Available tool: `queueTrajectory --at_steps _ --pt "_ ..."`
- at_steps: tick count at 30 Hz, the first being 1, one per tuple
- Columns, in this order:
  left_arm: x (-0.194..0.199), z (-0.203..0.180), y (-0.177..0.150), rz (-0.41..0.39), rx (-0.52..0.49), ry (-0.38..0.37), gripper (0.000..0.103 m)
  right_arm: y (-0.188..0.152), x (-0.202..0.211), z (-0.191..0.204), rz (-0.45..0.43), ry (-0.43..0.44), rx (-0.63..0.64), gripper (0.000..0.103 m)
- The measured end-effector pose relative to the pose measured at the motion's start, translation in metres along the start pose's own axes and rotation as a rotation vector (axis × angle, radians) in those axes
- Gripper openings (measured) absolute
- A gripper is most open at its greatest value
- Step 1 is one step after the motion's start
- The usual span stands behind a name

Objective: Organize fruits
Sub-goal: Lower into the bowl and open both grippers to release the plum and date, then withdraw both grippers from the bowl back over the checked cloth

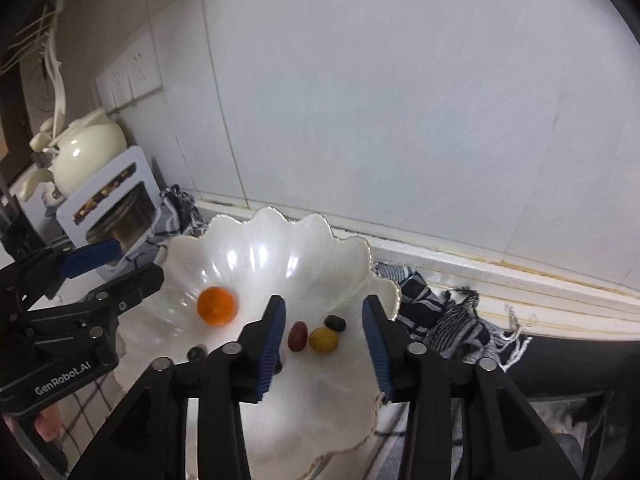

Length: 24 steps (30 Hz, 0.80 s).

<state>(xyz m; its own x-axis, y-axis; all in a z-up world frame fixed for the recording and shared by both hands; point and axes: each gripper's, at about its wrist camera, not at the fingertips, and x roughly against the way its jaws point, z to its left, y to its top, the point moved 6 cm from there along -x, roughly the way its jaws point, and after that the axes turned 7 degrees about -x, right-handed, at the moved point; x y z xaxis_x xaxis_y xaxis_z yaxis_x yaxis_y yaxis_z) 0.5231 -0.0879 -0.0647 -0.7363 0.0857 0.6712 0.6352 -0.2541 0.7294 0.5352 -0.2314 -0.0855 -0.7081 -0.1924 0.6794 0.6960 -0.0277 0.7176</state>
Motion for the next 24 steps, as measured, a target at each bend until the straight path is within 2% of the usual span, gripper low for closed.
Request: queueTrajectory --at_steps 6,9,14,24 --pt "0.042 0.005 -0.003 -0.063 -0.001 0.009 0.065 -0.003 0.039 0.014 -0.067 -0.004 0.029 0.042" --pt "0.064 0.008 -0.007 -0.091 0.007 0.002 0.066 -0.005 0.058 0.02 -0.098 0.004 0.03 0.05" --pt "0.094 0.012 -0.012 -0.134 0.004 0.002 0.069 -0.012 0.089 0.029 -0.153 0.003 0.039 0.05" --pt "0.141 0.014 -0.039 -0.183 -0.022 -0.023 0.071 -0.037 0.131 0.045 -0.2 0.017 0.049 0.05"
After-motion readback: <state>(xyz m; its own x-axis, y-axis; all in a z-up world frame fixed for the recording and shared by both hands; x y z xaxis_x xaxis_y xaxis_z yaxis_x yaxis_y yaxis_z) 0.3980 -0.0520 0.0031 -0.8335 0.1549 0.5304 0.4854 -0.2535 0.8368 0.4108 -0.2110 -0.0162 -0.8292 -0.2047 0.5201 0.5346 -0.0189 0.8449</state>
